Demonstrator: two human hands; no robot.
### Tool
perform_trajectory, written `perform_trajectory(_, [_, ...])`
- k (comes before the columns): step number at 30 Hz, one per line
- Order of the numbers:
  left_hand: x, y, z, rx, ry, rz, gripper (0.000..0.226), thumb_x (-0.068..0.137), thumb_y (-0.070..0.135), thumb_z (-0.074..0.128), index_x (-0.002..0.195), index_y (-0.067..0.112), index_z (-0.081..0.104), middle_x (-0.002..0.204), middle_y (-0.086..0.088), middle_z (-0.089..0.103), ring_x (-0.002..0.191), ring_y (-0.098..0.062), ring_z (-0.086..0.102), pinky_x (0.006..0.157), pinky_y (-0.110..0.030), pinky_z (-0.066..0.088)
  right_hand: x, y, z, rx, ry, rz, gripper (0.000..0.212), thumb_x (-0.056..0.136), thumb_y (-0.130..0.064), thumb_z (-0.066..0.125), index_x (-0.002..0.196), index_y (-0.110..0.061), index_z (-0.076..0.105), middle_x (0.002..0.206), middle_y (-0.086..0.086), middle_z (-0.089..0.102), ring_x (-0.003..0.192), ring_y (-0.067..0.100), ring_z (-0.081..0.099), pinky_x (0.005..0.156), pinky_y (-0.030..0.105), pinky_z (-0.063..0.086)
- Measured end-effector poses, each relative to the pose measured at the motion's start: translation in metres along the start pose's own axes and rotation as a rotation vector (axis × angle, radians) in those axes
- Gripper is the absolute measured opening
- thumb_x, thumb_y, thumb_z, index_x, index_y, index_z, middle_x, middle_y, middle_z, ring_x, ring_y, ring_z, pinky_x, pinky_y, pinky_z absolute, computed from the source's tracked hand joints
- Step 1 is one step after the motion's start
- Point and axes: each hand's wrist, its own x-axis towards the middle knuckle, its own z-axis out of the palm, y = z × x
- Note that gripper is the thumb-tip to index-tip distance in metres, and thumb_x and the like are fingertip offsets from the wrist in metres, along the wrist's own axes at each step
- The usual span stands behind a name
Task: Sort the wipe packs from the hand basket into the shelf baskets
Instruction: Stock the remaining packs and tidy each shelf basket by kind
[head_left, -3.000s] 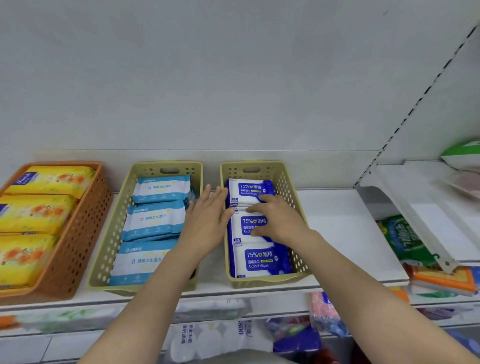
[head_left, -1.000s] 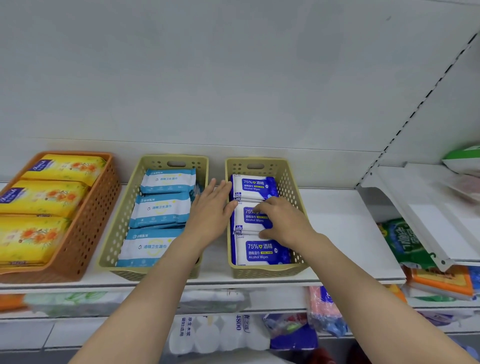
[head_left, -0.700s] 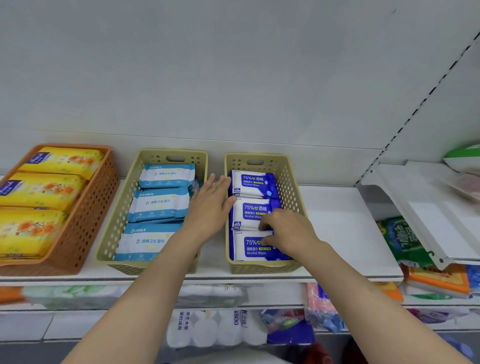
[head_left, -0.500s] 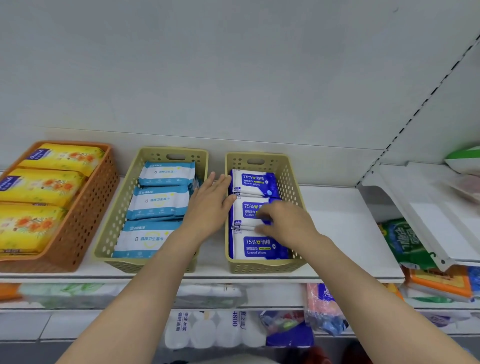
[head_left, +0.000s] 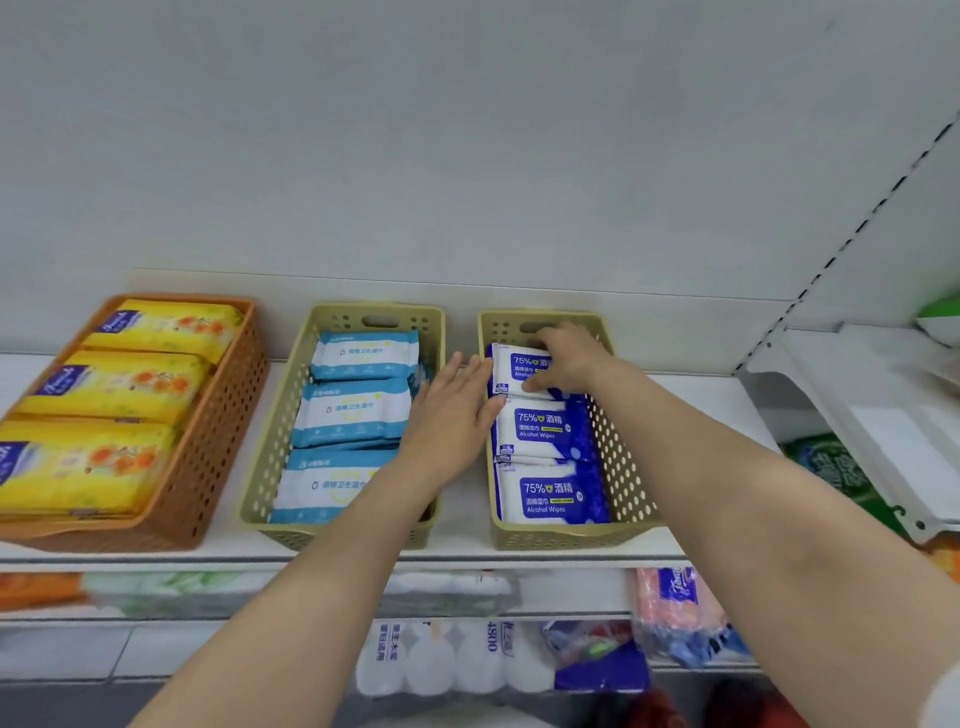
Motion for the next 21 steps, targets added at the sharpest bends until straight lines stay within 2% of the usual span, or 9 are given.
perform_trajectory(5, [0.001, 0.0, 0.002, 0.004, 0.002, -0.013, 0.06, 0.101, 0.049, 0.033, 0.155, 0.026, 0.018, 0.162, 0.007, 0.018, 0.15, -0.011, 0.003, 0.121, -0.045, 0.014, 0.005, 0.006, 0.0, -0.062, 0.011, 0.002, 0.091, 0.062, -0.054, 0.085, 0.137, -0.019, 0.047, 0.141, 0.007, 0.045, 0.132, 0.026, 0.039, 0.105, 0.043, 0.041])
perform_trajectory(7, [0.0, 0.0, 0.003, -0.001, -0.001, -0.019, 0.06, 0.101, 0.049, 0.033, 0.155, 0.026, 0.018, 0.162, 0.007, 0.018, 0.15, -0.011, 0.002, 0.121, -0.044, 0.014, 0.003, 0.008, 0.0, -0.006, 0.001, -0.019, 0.092, 0.06, -0.049, 0.088, 0.136, -0.019, 0.044, 0.137, 0.005, 0.05, 0.126, 0.025, 0.047, 0.097, 0.04, 0.046])
perform_trajectory(9, [0.0, 0.0, 0.003, -0.013, -0.001, -0.018, 0.06, 0.101, 0.049, 0.034, 0.155, 0.027, 0.018, 0.162, 0.007, 0.018, 0.15, -0.011, 0.002, 0.121, -0.044, 0.015, 0.002, 0.011, 0.0, 0.096, 0.016, -0.041, 0.079, 0.066, -0.039, 0.088, 0.129, -0.018, 0.045, 0.128, 0.004, 0.059, 0.113, 0.023, 0.057, 0.085, 0.034, 0.049])
perform_trajectory(12, [-0.001, 0.002, 0.001, -0.013, -0.005, -0.022, 0.06, 0.101, 0.049, 0.033, 0.155, 0.027, 0.018, 0.162, 0.007, 0.019, 0.15, -0.01, 0.002, 0.122, -0.044, 0.014, -0.006, 0.016, -0.013, 0.249, 0.122, -0.059, 0.056, 0.076, -0.026, 0.082, 0.122, -0.016, 0.051, 0.119, 0.005, 0.063, 0.106, 0.022, 0.061, 0.087, 0.036, 0.051])
perform_trajectory(15, [-0.008, 0.009, -0.002, -0.027, 0.0, -0.044, 0.06, 0.102, 0.046, 0.036, 0.155, 0.025, 0.018, 0.162, 0.005, 0.019, 0.15, -0.012, 0.005, 0.121, -0.045, 0.014, -0.026, 0.024, -0.033, 0.417, 0.182, -0.021, 0.035, 0.081, -0.026, 0.078, 0.112, -0.019, 0.064, 0.109, 0.001, 0.07, 0.094, 0.016, 0.065, 0.076, 0.028, 0.051])
perform_trajectory(17, [-0.019, 0.018, -0.003, -0.074, 0.058, -0.071, 0.061, 0.1, 0.04, 0.045, 0.154, 0.025, 0.021, 0.161, 0.003, 0.022, 0.149, -0.016, 0.015, 0.119, -0.043, 0.02, -0.044, 0.031, -0.042, 0.523, 0.122, -0.006, 0.021, 0.083, -0.028, 0.076, 0.102, -0.02, 0.069, 0.102, 0.001, 0.073, 0.089, 0.016, 0.069, 0.075, 0.033, 0.056])
perform_trajectory(19, [-0.03, 0.026, -0.003, -0.09, 0.12, -0.078, 0.061, 0.098, 0.031, 0.052, 0.153, 0.024, 0.025, 0.16, 0.001, 0.026, 0.146, -0.02, 0.023, 0.117, -0.041, 0.024, -0.065, 0.034, -0.044, 0.598, -0.006, -0.024, 0.017, 0.084, -0.024, 0.076, 0.099, -0.018, 0.07, 0.097, 0.003, 0.074, 0.09, 0.021, 0.072, 0.078, 0.037, 0.058])
perform_trajectory(21, [-0.038, 0.035, -0.002, -0.126, 0.135, -0.077, 0.061, 0.097, 0.024, 0.056, 0.151, 0.023, 0.029, 0.157, 0.0, 0.031, 0.143, -0.022, 0.028, 0.114, -0.039, 0.028, -0.082, 0.033, -0.039, 0.568, -0.142, -0.05, 0.017, 0.084, -0.02, 0.076, 0.1, -0.016, 0.071, 0.095, 0.005, 0.075, 0.091, 0.024, 0.072, 0.08, 0.038, 0.057])
